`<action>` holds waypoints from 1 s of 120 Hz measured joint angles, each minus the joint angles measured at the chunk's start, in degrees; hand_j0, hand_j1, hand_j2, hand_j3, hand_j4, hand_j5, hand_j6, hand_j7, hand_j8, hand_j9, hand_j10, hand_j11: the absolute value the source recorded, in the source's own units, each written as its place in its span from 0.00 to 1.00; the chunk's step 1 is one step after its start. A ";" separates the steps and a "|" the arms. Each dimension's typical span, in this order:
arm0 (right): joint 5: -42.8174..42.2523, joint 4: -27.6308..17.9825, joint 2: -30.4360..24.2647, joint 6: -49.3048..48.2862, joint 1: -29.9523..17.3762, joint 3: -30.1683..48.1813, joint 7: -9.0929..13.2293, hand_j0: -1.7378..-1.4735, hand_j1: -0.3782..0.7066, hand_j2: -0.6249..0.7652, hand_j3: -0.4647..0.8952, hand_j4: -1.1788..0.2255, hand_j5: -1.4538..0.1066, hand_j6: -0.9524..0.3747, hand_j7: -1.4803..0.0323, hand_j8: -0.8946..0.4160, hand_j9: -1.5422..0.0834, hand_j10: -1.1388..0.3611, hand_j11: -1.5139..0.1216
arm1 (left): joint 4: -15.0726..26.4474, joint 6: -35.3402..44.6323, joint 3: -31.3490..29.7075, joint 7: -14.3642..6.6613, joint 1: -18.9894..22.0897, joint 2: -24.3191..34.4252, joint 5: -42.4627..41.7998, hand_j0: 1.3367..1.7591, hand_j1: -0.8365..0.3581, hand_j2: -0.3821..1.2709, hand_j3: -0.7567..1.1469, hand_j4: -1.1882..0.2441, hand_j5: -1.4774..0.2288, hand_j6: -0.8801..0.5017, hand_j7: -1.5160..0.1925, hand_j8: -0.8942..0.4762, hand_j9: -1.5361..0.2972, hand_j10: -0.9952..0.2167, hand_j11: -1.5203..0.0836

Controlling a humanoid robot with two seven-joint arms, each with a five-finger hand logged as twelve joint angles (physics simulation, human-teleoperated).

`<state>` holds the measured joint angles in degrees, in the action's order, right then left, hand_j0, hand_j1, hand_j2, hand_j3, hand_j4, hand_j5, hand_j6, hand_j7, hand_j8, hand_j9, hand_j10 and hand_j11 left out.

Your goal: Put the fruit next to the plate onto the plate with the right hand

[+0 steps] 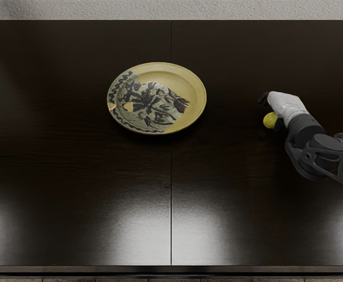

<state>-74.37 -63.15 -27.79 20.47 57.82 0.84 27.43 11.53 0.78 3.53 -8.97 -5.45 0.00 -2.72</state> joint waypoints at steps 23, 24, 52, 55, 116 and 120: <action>0.35 0.17 0.06 0.36 -0.22 0.50 0.29 0.31 0.48 0.46 0.34 0.50 0.52 0.36 0.57 0.32 0.56 0.45 0.53 | 0.00 0.00 0.01 0.00 0.00 0.00 0.00 0.76 0.99 0.23 0.40 0.83 0.87 0.64 0.89 0.65 0.84 0.82 0.95; 0.37 0.16 0.05 0.36 -0.22 0.52 0.30 0.31 0.48 0.46 0.34 0.50 0.52 0.35 0.56 0.32 0.55 0.45 0.52 | 0.00 0.00 0.01 0.00 0.00 0.00 0.00 0.76 0.99 0.23 0.40 0.83 0.87 0.64 0.89 0.65 0.84 0.82 0.95; 0.73 -0.11 0.07 0.37 -0.23 1.29 0.40 0.32 0.53 0.56 0.34 0.41 0.42 0.28 0.45 0.29 0.46 0.36 0.42 | 0.00 0.00 0.01 0.01 0.00 0.00 0.00 0.76 0.99 0.23 0.40 0.83 0.87 0.64 0.89 0.65 0.84 0.82 0.95; 0.81 -0.14 0.08 0.36 -0.24 1.55 0.40 0.32 0.54 0.58 0.34 0.40 0.41 0.29 0.44 0.30 0.45 0.35 0.41 | 0.00 0.00 0.01 0.01 0.00 0.00 0.00 0.76 0.99 0.23 0.40 0.83 0.87 0.64 0.89 0.65 0.84 0.82 0.95; 4.12 -2.17 -0.05 -0.61 -0.03 6.56 0.21 0.30 0.63 0.74 0.34 0.35 0.31 0.33 0.37 0.33 0.36 0.30 0.34 | -0.01 -0.01 0.00 -0.01 0.00 0.00 0.00 0.76 0.99 0.23 0.40 0.83 0.87 0.64 0.89 0.65 0.84 0.82 0.95; 4.19 -2.56 -0.09 -1.03 0.06 7.00 0.24 0.30 0.64 0.75 0.34 0.35 0.32 0.33 0.37 0.33 0.36 0.30 0.34 | 0.00 -0.01 0.00 0.00 0.00 0.00 0.00 0.76 0.99 0.23 0.40 0.83 0.87 0.64 0.89 0.65 0.84 0.82 0.95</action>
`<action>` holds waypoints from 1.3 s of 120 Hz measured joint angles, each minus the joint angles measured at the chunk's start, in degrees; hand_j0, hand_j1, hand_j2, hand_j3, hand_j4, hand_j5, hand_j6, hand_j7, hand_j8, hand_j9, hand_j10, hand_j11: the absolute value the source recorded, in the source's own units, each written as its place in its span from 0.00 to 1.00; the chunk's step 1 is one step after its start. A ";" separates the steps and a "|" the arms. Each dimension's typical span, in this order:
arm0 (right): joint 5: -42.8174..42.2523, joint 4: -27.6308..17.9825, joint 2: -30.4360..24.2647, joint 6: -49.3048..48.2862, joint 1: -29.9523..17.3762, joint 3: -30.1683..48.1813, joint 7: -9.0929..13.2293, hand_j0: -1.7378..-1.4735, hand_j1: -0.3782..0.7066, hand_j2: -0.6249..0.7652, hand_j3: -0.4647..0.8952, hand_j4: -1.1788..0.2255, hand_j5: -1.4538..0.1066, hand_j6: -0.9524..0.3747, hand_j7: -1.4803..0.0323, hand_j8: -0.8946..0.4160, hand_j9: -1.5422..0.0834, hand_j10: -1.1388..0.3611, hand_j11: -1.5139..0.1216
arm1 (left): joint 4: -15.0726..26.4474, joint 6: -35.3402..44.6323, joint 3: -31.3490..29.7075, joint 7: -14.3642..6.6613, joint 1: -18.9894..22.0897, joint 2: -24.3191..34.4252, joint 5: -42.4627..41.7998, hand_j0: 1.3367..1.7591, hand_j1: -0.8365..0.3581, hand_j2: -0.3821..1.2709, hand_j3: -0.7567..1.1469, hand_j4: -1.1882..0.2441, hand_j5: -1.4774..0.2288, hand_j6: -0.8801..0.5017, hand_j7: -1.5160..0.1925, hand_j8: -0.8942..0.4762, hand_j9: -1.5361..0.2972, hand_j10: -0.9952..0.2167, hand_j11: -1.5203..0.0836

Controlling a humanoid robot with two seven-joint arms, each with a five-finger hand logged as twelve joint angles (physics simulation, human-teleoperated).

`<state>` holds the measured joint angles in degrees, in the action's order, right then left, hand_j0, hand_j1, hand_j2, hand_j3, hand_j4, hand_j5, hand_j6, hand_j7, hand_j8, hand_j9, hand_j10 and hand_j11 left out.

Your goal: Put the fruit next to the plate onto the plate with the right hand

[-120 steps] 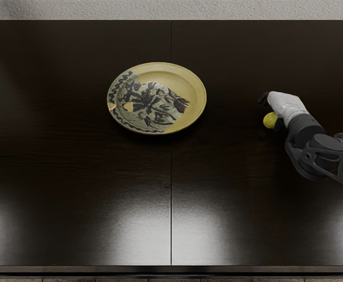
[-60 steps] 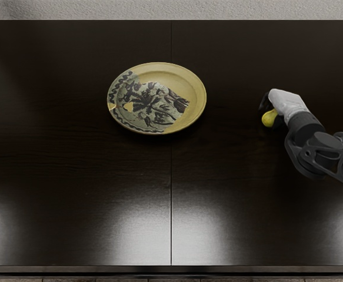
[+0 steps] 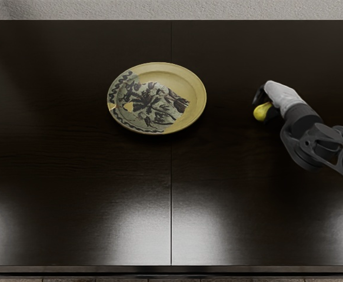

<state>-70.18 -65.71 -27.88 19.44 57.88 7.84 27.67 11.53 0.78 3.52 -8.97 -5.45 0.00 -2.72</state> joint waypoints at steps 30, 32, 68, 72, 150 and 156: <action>2.01 -5.27 -2.04 -6.33 2.28 5.27 1.99 0.30 0.65 0.76 0.34 0.36 0.32 0.33 0.38 0.34 0.37 0.31 0.35 | 0.00 -0.01 0.00 0.01 0.00 0.00 0.00 0.76 0.99 0.23 0.40 0.83 0.87 0.64 0.89 0.65 0.84 0.82 0.95; 2.10 -5.77 -2.27 -6.57 2.58 5.39 2.29 0.30 0.65 0.76 0.34 0.36 0.32 0.33 0.38 0.34 0.37 0.31 0.35 | 0.00 -0.01 0.00 0.00 0.00 0.00 0.00 0.76 0.99 0.23 0.40 0.83 0.87 0.64 0.89 0.65 0.84 0.82 0.95; 2.61 -9.62 -3.28 -10.82 5.10 9.21 5.57 0.30 0.65 0.76 0.34 0.36 0.33 0.32 0.38 0.33 0.38 0.31 0.35 | 0.02 0.00 0.00 0.01 0.00 0.00 0.00 0.76 0.99 0.23 0.40 0.83 0.87 0.64 0.89 0.65 0.84 0.82 0.95; 2.62 -9.77 -3.15 -10.94 5.20 9.35 5.67 0.30 0.65 0.76 0.34 0.36 0.33 0.32 0.38 0.33 0.38 0.31 0.35 | 0.02 0.00 0.00 0.01 0.00 0.00 0.00 0.76 0.99 0.23 0.40 0.83 0.87 0.64 0.89 0.65 0.84 0.82 0.95; 4.08 -9.67 5.68 -10.54 6.27 11.19 7.24 0.30 0.66 0.78 0.34 0.36 0.32 0.33 0.37 0.33 0.37 0.30 0.35 | 0.01 0.00 0.00 0.01 0.00 0.00 0.00 0.76 0.99 0.23 0.40 0.83 0.87 0.64 0.89 0.65 0.84 0.82 0.95; 4.11 -9.39 6.55 -10.48 6.34 11.20 7.26 0.30 0.66 0.78 0.34 0.36 0.32 0.33 0.37 0.33 0.37 0.30 0.35 | 0.00 0.00 0.00 0.01 0.00 0.00 0.00 0.76 0.99 0.23 0.40 0.83 0.87 0.64 0.89 0.65 0.84 0.82 0.95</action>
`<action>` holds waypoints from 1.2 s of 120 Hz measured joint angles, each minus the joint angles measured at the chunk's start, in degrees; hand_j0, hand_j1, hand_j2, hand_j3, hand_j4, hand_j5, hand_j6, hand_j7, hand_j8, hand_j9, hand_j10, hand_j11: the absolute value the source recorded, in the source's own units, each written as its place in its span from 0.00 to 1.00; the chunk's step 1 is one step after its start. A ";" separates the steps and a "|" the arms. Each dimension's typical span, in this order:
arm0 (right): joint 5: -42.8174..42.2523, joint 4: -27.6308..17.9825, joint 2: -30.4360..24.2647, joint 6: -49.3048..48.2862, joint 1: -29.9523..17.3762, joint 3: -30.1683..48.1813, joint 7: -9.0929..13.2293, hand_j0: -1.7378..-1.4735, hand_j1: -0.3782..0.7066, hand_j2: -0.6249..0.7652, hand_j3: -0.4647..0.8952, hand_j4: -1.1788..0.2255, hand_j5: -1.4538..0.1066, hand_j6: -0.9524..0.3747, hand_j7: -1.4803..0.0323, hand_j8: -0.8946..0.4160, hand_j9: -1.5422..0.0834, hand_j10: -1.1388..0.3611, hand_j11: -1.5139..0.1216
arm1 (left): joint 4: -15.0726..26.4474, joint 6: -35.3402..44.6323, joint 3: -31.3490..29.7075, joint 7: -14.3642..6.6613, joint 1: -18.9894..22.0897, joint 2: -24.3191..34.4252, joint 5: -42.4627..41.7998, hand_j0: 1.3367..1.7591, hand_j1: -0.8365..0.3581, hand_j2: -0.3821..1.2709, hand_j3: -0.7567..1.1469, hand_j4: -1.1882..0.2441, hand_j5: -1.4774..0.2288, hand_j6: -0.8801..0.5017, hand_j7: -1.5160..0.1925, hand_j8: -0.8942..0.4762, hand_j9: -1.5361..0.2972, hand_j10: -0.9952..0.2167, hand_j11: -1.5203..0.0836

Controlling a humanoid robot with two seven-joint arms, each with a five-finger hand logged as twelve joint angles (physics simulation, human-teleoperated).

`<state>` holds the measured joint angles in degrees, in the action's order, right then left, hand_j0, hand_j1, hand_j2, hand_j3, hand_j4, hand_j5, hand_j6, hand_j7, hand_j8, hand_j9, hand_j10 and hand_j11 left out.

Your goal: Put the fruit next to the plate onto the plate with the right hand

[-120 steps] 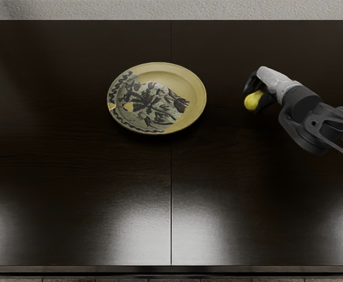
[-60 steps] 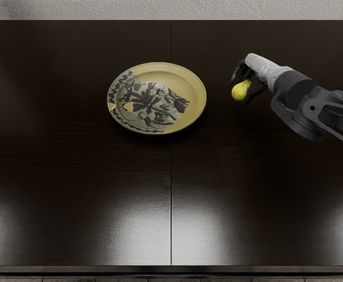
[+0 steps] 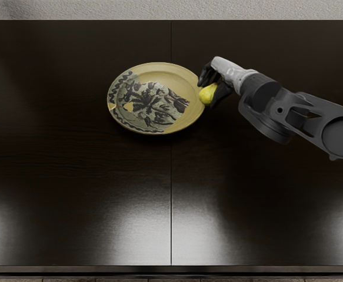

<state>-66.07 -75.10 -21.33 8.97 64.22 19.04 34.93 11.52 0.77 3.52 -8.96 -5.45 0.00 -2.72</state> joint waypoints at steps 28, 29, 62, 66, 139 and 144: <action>0.06 2.17 4.94 0.16 0.06 1.28 0.04 0.30 0.67 0.79 0.34 0.35 0.32 0.33 0.37 0.33 0.37 0.30 0.35 | 0.01 0.00 0.00 0.00 0.00 0.00 0.00 0.76 0.99 0.23 0.40 0.83 0.87 0.64 0.89 0.65 0.84 0.82 0.95; 0.05 2.27 5.12 0.16 0.07 1.30 0.04 0.30 0.67 0.79 0.34 0.35 0.32 0.33 0.37 0.34 0.37 0.30 0.35 | 0.00 0.00 0.00 0.00 0.00 0.00 0.00 0.76 0.99 0.23 0.40 0.83 0.87 0.64 0.89 0.65 0.84 0.82 0.95; -0.07 5.05 10.19 0.30 -0.47 1.08 0.06 0.30 0.66 0.77 0.34 0.35 0.33 0.29 0.38 0.31 0.38 0.30 0.36 | 0.01 0.01 0.00 0.00 0.00 0.00 0.00 0.76 0.99 0.23 0.40 0.83 0.87 0.64 0.89 0.65 0.84 0.82 0.95; -0.12 5.13 10.39 0.37 -0.55 1.13 0.06 0.30 0.62 0.73 0.34 0.39 0.38 0.32 0.42 0.33 0.42 0.33 0.40 | 0.01 0.01 0.00 0.00 0.00 0.00 0.00 0.76 0.99 0.23 0.40 0.83 0.87 0.64 0.89 0.65 0.84 0.82 0.95; 31.25 4.43 -5.65 -25.70 -4.39 17.75 -4.07 0.30 0.07 0.46 0.34 0.81 0.90 0.69 0.94 0.66 0.92 0.73 0.89 | 0.04 -0.03 0.00 -0.01 0.00 0.00 0.00 0.76 0.99 0.23 0.40 0.83 0.87 0.64 0.89 0.65 0.84 0.82 0.95; 34.46 4.45 -8.20 -30.93 -6.24 20.86 -5.00 0.30 0.06 0.46 0.34 0.81 0.90 0.69 0.95 0.66 0.92 0.74 0.90 | 0.05 -0.04 -0.01 -0.01 0.00 0.00 0.00 0.76 0.99 0.23 0.40 0.83 0.87 0.64 0.89 0.65 0.84 0.82 0.95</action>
<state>-31.60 -70.65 -29.54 -21.96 57.98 39.89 29.93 11.58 0.73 3.51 -8.98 -5.45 0.00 -2.72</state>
